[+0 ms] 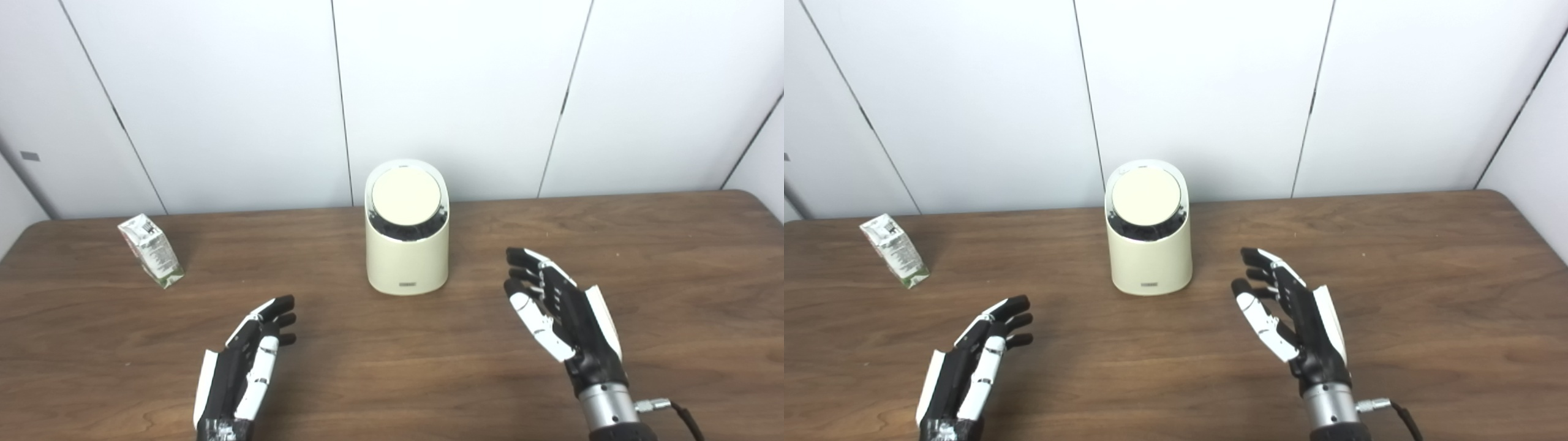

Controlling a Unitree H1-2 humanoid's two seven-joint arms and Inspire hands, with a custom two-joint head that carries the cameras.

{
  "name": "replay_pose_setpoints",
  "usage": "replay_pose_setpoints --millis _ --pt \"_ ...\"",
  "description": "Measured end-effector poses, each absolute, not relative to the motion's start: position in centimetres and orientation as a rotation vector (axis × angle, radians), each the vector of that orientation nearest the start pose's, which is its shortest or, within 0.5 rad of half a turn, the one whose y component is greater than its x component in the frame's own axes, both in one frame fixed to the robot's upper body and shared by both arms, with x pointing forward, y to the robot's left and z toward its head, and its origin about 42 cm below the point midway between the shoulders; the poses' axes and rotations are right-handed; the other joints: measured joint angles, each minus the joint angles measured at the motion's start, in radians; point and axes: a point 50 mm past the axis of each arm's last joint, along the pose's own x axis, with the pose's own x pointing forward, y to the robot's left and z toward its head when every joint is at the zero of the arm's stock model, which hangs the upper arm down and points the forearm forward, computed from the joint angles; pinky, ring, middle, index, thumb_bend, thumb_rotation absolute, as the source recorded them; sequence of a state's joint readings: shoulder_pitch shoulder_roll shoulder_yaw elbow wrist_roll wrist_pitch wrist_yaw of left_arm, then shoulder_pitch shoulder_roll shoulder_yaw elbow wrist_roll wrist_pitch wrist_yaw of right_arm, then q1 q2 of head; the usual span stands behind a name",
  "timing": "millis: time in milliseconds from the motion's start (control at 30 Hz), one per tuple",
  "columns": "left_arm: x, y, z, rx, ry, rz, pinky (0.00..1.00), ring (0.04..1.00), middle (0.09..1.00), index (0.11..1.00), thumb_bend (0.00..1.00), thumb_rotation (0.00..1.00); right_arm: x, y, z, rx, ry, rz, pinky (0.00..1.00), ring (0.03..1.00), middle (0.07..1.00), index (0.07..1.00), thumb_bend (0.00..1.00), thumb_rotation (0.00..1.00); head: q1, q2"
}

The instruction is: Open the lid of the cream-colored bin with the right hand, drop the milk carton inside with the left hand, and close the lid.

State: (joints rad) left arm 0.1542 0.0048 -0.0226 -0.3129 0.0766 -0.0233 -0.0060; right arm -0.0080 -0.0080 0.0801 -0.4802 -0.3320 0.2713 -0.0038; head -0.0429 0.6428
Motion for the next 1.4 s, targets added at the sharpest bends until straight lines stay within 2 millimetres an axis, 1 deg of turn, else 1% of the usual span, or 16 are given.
replay_pose_setpoints --millis 100,133,200,300,367,400,500,633,767,867,1000,1067,1267,1400 --pt "23.2 21.4 14.5 0.085 -0.185 0.017 0.71 0.797 0.827 0.817 0.24 0.71 28.0 -18.7 23.3 -0.301 -0.279 -0.018 0.84 0.917 0.928 0.921 0.51 0.82 -0.003 -0.005" --pt "23.3 21.4 14.5 0.085 -0.185 0.017 0.71 0.801 0.829 0.817 0.24 0.71 28.5 -18.4 24.2 -0.303 -0.300 -0.014 0.84 0.927 0.939 0.940 0.56 0.83 -0.005 -0.006" --pt "23.3 21.4 14.4 0.085 -0.184 0.017 0.72 0.803 0.829 0.818 0.24 0.71 29.4 -17.9 25.6 -0.317 -0.338 -0.015 0.85 0.938 0.952 0.959 0.60 0.83 -0.011 -0.009" --pt "23.5 21.4 14.0 0.085 -0.172 0.014 0.73 0.808 0.828 0.819 0.23 0.72 31.5 -17.1 27.6 -0.334 -0.397 -0.021 0.85 0.956 0.983 0.992 0.64 0.76 -0.012 -0.015" --pt "23.6 21.3 13.8 0.084 -0.166 0.013 0.73 0.811 0.829 0.820 0.23 0.72 32.3 -16.6 28.4 -0.340 -0.416 -0.023 0.85 0.961 0.994 0.998 0.67 0.73 -0.012 -0.017" --pt "23.6 21.3 13.8 0.084 -0.165 0.012 0.74 0.812 0.829 0.821 0.23 0.73 32.8 -16.2 28.6 -0.347 -0.415 -0.019 0.85 0.965 0.998 1.000 0.69 0.69 -0.011 -0.018" --pt "23.7 21.3 13.9 0.084 -0.174 0.010 0.74 0.813 0.827 0.818 0.23 0.73 34.1 -15.4 28.5 -0.398 -0.399 -0.004 0.85 0.962 1.000 1.000 0.71 0.61 -0.009 -0.021" --pt "23.9 21.2 14.0 0.084 -0.184 0.010 0.74 0.818 0.825 0.816 0.23 0.73 35.4 -14.5 28.7 -0.494 -0.394 0.005 0.80 0.936 1.000 1.000 0.76 0.50 -0.009 -0.023" --pt "23.9 21.1 14.1 0.082 -0.197 0.006 0.74 0.817 0.827 0.821 0.23 0.75 37.1 -13.7 29.1 -0.574 -0.383 0.003 0.82 0.969 1.000 1.000 0.81 0.37 -0.008 -0.025" --pt "24.0 21.0 14.2 0.084 -0.207 0.003 0.73 0.814 0.825 0.819 0.23 0.75 38.4 -13.2 28.6 -0.627 -0.339 -0.008 0.84 0.985 1.000 1.000 0.82 0.37 -0.008 -0.023" --pt "24.0 21.0 14.2 0.082 -0.208 0.006 0.74 0.817 0.828 0.819 0.23 0.74 39.2 -12.9 27.3 -0.692 -0.302 -0.020 0.96 1.000 1.000 1.000 0.82 0.36 -0.005 -0.022" --pt "24.0 21.0 14.2 0.081 -0.208 0.005 0.74 0.818 0.828 0.820 0.23 0.74 39.6 -12.9 26.7 -0.720 -0.283 -0.033 0.99 1.000 1.000 1.000 0.81 0.35 -0.005 -0.021" --pt "24.0 20.9 14.2 0.082 -0.208 0.005 0.74 0.816 0.827 0.819 0.24 0.75 40.6 -13.3 25.8 -0.791 -0.268 -0.063 1.00 1.000 1.000 1.000 0.79 0.34 -0.005 -0.021" --pt "24.0 20.9 14.2 0.084 -0.208 0.004 0.74 0.825 0.829 0.819 0.25 0.76 41.2 -13.5 25.1 -0.830 -0.255 -0.078 1.00 1.000 1.000 1.000 0.78 0.37 -0.005 -0.020"
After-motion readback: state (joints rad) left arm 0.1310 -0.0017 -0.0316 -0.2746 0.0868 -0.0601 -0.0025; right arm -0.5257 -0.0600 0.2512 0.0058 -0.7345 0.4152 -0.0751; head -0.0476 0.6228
